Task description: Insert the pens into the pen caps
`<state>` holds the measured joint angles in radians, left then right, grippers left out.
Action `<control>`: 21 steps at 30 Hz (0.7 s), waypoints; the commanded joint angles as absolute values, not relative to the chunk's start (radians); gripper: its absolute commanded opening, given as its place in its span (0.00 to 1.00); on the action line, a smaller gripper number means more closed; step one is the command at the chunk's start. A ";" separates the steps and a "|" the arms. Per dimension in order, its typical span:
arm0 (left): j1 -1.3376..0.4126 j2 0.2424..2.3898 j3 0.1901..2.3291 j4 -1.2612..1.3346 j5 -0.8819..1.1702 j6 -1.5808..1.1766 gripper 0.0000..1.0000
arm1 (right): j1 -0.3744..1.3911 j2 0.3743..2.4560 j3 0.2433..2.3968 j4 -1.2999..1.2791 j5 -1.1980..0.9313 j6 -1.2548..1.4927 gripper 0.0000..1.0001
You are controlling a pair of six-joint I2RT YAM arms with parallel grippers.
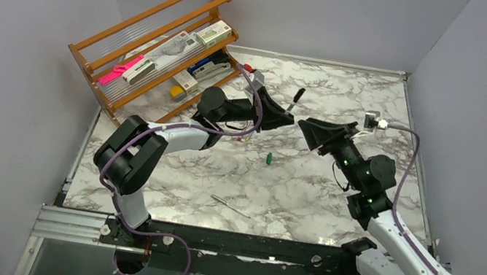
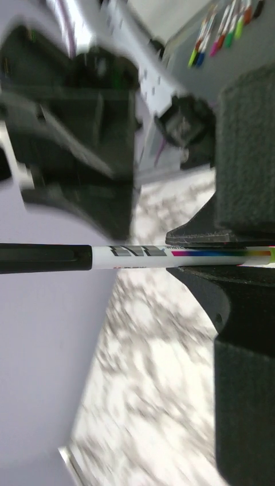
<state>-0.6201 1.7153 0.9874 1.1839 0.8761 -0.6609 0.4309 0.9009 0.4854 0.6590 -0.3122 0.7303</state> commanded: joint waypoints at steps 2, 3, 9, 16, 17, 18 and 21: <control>-0.541 1.799 0.908 1.043 0.616 -0.528 0.00 | 0.429 0.715 0.399 0.372 0.048 0.669 0.48; -0.539 1.813 0.911 0.993 0.554 -0.501 0.00 | 0.430 0.692 0.380 0.359 0.056 0.669 0.47; -0.584 1.841 0.998 0.635 0.194 -0.348 0.00 | 0.430 0.647 0.331 0.271 0.033 0.673 0.45; -0.652 1.866 1.142 0.330 -0.073 -0.262 0.00 | 0.429 0.660 0.294 0.272 0.016 0.677 0.41; -0.659 1.881 1.158 0.306 -0.095 -0.252 0.00 | 0.429 0.671 0.293 0.283 0.011 0.671 0.40; -0.665 1.895 1.175 0.276 -0.120 -0.247 0.00 | 0.429 0.683 0.297 0.287 0.007 0.664 0.39; -0.681 1.940 1.234 0.180 -0.173 -0.243 0.00 | 0.429 0.720 0.320 0.284 0.001 0.644 0.37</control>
